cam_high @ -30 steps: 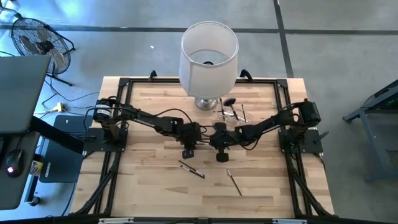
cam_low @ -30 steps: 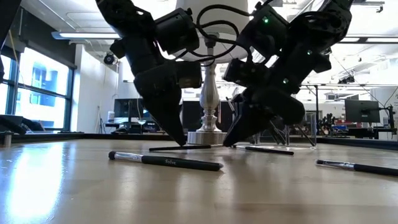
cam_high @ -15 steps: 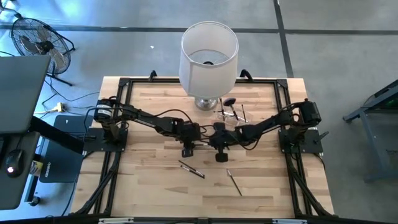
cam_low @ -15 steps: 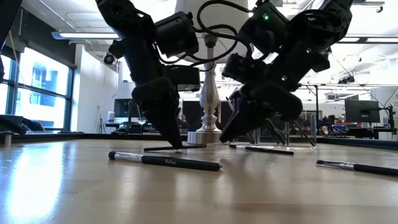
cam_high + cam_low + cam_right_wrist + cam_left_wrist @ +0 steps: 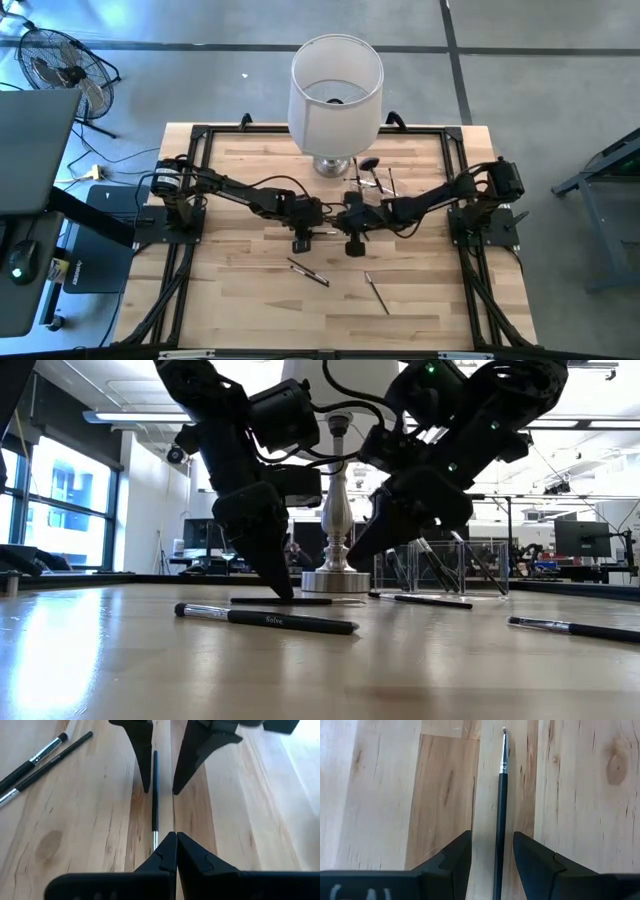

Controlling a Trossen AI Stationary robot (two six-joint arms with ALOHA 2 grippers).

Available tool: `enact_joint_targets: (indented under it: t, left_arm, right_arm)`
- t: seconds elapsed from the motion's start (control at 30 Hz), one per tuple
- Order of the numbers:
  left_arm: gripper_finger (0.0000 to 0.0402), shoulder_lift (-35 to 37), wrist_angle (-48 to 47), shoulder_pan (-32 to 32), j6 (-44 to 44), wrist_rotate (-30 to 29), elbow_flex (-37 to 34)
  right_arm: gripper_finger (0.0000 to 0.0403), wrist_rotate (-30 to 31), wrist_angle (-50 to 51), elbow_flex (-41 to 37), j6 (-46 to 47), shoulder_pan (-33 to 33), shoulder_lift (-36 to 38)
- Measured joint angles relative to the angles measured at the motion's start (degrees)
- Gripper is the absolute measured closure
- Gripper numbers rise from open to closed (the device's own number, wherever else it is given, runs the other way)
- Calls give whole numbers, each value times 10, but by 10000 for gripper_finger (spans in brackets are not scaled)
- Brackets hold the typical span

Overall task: Put items in baskets/containers
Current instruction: Put the liner brush into the transparent organizer

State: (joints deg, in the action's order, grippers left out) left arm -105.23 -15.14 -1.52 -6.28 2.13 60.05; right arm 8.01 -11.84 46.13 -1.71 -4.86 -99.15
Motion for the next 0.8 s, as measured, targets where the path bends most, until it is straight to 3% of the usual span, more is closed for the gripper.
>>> enact_joint_targets:
  t: [0.33,0.8]
  left_arm:
    - [259,0,0,0,-2,-1,0]
    - [259,0,-13,0,-12,-2,0]
  right_arm:
    - [391,0,50,0,74,0,-2]
    - [260,-9,-10,-1,65,0,-49]
